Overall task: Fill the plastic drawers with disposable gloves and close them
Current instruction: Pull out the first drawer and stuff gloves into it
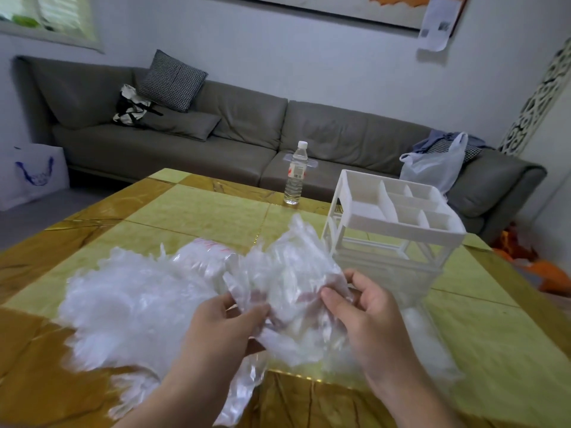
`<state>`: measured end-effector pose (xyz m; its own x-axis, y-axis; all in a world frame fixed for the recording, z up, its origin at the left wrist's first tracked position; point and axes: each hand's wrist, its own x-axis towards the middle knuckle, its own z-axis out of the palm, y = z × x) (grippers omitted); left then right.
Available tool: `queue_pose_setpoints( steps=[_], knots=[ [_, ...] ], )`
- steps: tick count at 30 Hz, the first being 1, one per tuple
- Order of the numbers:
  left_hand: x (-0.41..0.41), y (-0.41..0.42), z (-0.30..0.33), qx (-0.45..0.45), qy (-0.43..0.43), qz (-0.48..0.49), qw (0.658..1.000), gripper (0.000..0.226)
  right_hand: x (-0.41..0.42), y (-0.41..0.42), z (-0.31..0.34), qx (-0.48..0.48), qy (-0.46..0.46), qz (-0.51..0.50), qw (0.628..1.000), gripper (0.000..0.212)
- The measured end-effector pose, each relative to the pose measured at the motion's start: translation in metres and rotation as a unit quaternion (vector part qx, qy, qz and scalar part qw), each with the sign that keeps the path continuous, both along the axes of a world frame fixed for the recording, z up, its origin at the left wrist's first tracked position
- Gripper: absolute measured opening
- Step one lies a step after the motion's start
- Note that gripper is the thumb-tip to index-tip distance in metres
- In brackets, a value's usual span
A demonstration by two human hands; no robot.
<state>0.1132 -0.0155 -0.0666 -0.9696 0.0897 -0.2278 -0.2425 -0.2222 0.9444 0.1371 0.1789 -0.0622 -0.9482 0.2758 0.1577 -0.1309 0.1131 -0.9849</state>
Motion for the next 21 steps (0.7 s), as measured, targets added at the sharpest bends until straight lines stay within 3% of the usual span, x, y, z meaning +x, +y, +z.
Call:
queue_pose_setpoints(
  steps=[5, 8, 11, 17, 21],
  knots=[
    [0.000, -0.003, 0.002, -0.058, 0.059, -0.025, 0.996, 0.012, 0.009, 0.008, 0.016, -0.021, -0.088, 0.058, 0.994, 0.023],
    [0.000, -0.002, 0.003, -0.090, 0.084, -0.060, 0.991, 0.011, 0.006, 0.005, 0.012, -0.036, -0.123, 0.033, 0.991, 0.015],
    [0.001, -0.003, 0.003, -0.103, 0.097, -0.049, 0.989, 0.015, 0.003, 0.002, 0.008, -0.035, -0.101, -0.018, 0.994, 0.006],
    [-0.003, -0.005, 0.005, -0.033, 0.043, 0.023, 0.998, 0.025, 0.005, 0.004, 0.010, -0.017, -0.065, -0.040, 0.997, 0.005],
    [-0.001, -0.004, 0.006, -0.011, 0.029, -0.038, 0.999, 0.026, 0.006, 0.002, 0.010, 0.003, -0.053, -0.045, 0.998, 0.005]
  ],
)
